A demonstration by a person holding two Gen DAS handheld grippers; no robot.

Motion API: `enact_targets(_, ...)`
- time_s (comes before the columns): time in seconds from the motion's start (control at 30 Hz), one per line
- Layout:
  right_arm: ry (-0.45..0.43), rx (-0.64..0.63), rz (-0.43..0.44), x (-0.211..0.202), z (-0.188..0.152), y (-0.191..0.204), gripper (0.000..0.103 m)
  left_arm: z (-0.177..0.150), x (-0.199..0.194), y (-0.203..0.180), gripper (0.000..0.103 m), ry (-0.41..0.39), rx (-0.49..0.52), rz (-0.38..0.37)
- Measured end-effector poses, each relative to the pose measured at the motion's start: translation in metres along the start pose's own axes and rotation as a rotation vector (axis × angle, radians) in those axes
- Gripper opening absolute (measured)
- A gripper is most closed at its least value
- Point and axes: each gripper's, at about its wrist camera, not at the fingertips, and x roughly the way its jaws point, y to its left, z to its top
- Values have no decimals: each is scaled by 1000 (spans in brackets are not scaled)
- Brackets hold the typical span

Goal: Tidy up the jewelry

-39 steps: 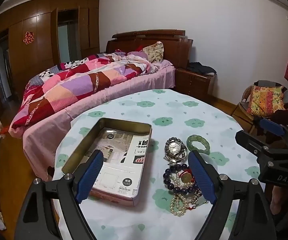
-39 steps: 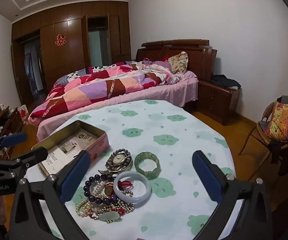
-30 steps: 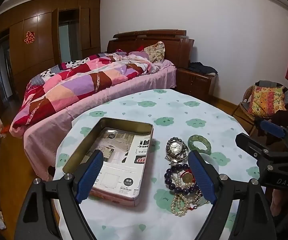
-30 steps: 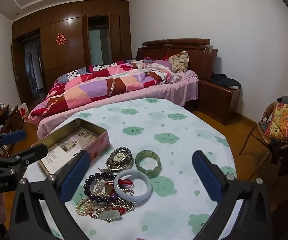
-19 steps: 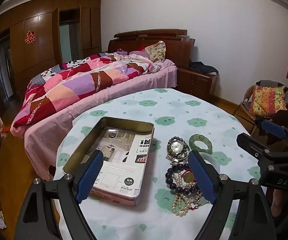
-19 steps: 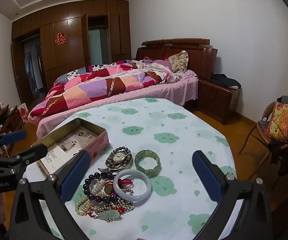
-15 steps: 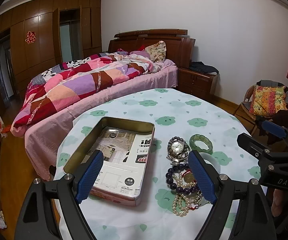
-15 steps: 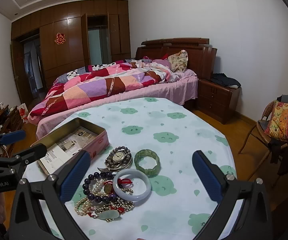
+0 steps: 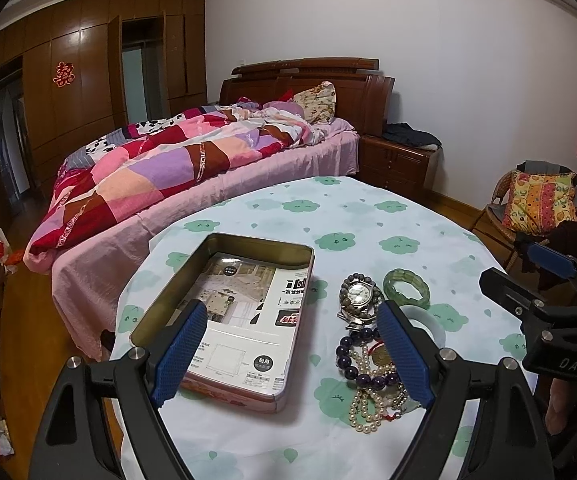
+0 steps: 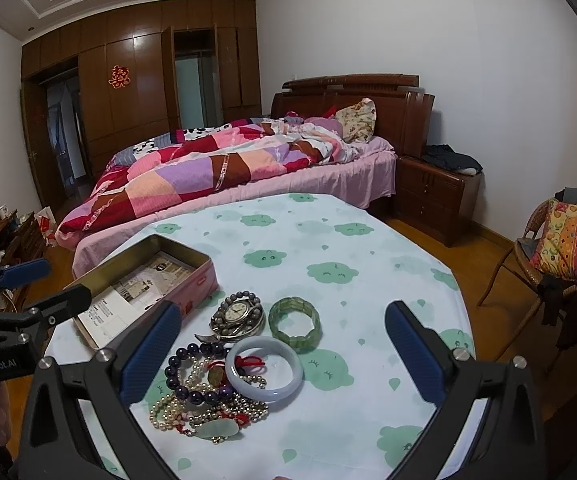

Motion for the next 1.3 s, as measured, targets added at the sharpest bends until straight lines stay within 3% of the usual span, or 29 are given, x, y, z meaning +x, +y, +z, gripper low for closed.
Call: enact_targets(1.3,7,0,1,2,-2,-2,103,1,-1,7,87,2,-4,8)
